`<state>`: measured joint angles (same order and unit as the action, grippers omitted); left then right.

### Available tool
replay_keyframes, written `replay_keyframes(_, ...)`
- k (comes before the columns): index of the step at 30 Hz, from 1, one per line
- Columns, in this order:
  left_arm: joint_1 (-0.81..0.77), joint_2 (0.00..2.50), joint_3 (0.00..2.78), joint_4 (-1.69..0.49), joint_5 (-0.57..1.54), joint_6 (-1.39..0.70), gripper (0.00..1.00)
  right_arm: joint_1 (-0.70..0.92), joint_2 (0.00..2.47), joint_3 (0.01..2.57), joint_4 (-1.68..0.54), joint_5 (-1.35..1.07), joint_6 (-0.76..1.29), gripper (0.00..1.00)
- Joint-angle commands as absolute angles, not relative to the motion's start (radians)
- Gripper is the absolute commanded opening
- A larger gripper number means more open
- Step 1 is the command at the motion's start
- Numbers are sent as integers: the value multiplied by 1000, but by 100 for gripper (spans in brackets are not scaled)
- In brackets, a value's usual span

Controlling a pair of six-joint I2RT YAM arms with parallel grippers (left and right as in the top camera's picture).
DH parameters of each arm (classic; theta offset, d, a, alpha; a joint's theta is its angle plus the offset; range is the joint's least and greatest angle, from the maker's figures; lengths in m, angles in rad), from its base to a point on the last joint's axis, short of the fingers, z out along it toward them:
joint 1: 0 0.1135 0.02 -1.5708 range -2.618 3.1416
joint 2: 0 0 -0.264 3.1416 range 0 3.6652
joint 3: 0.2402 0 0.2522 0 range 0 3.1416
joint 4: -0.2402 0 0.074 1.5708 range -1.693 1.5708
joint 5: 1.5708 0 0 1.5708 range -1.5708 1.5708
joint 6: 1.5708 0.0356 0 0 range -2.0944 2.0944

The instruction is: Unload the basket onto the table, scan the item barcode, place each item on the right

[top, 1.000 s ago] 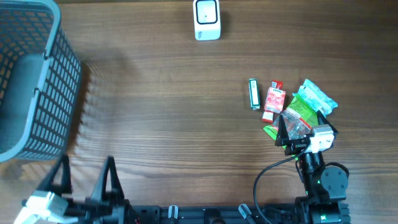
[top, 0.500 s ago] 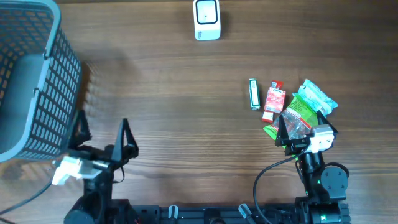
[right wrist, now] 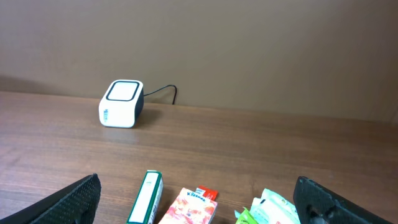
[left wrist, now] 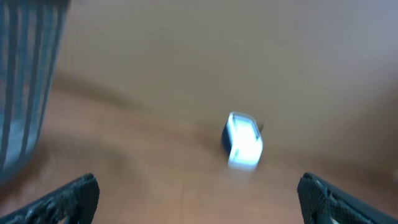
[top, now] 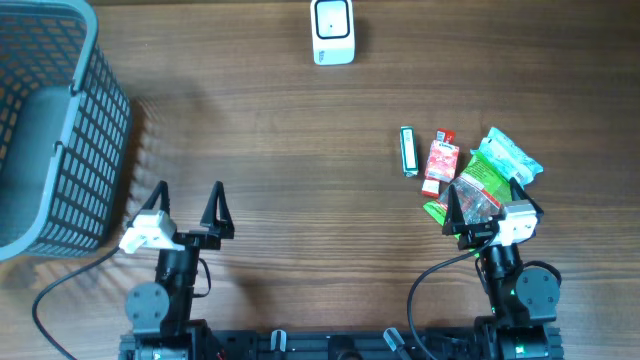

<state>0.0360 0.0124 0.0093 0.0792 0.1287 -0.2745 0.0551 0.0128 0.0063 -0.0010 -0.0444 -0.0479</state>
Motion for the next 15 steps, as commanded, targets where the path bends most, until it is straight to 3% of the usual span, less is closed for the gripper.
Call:
replay_keyframes(1, 43, 4, 6, -59, 138, -239, 100, 49, 4, 5, 2, -54, -55, 100)
replay_keyframes(9, 43, 4, 6, -67, 152, 47, 100, 49, 4, 5, 2, -54, -56, 100)
replay_keyframes(15, 43, 4, 6, -65, 141, 67, 100, 49, 4, 5, 2, -53, -56, 100)
